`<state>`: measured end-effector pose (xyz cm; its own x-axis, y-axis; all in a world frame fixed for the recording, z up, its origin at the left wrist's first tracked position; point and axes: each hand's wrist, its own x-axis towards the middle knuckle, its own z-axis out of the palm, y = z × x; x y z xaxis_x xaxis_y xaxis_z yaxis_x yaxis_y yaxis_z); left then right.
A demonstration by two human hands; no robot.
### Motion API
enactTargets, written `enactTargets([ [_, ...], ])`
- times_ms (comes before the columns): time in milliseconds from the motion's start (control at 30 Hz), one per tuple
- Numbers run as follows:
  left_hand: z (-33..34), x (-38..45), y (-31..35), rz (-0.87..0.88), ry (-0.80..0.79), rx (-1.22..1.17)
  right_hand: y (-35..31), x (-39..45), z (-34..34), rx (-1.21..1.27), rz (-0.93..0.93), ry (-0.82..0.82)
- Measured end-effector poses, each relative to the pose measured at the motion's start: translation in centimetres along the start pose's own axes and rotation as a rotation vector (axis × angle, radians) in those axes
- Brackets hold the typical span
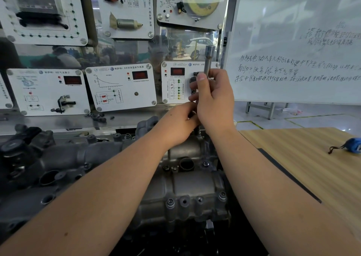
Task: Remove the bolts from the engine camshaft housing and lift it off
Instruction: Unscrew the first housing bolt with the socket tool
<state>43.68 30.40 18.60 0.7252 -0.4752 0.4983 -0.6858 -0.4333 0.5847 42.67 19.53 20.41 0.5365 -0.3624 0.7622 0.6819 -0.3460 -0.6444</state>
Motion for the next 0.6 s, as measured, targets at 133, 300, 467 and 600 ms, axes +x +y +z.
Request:
enactTargets([
  [133,-0.06,-0.1,-0.03,-0.005,-0.005,-0.005,-0.22,-0.01,0.22,-0.054,-0.019,-0.016],
  [300,0.03,0.09,-0.08,-0.004,0.002,0.016,-0.07,0.12,0.13,0.028,0.034,-0.006],
  [467,0.05,0.1,-0.2,0.012,0.0,-0.008,-0.21,0.04,0.01,0.031,0.012,0.018],
  [600,-0.03,0.05,-0.22,0.006,-0.01,-0.025,-0.39,0.07,0.12,-0.019,0.005,0.011],
])
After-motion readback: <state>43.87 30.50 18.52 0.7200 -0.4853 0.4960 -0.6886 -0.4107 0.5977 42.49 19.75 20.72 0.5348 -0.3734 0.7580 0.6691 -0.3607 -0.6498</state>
